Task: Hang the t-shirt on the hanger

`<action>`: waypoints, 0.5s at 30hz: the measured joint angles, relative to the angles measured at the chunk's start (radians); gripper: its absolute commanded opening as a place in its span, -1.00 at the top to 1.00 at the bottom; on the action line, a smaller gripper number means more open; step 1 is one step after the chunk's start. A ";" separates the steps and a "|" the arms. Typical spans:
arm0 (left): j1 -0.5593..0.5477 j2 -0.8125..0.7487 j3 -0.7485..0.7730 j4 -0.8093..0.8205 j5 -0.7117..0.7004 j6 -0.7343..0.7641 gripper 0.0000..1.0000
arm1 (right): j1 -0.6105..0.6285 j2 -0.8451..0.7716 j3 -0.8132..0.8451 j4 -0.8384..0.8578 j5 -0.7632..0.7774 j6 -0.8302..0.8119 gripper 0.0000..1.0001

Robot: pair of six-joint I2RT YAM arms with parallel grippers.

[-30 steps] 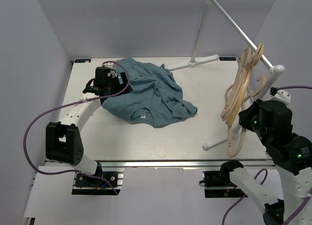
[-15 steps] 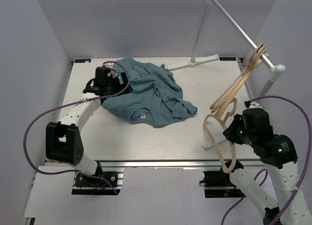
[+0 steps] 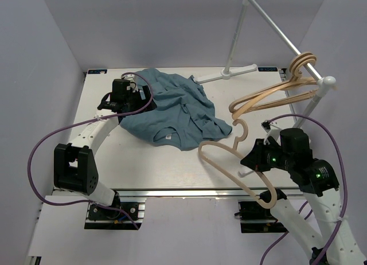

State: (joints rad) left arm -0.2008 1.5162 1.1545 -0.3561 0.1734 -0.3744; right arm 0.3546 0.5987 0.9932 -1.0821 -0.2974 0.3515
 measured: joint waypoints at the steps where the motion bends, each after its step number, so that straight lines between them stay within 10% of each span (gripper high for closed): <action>1: 0.000 0.000 0.000 -0.003 0.000 0.000 -0.96 | 0.000 0.001 -0.006 0.010 -0.016 -0.012 1.00; 15: 0.000 0.000 -0.018 -0.042 0.056 -0.053 -0.96 | 0.013 0.092 -0.062 0.238 -0.230 -0.173 1.00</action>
State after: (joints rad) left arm -0.2008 1.5162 1.1370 -0.3981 0.2291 -0.4274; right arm 0.3676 0.6903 0.9310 -0.8444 -0.5274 0.1783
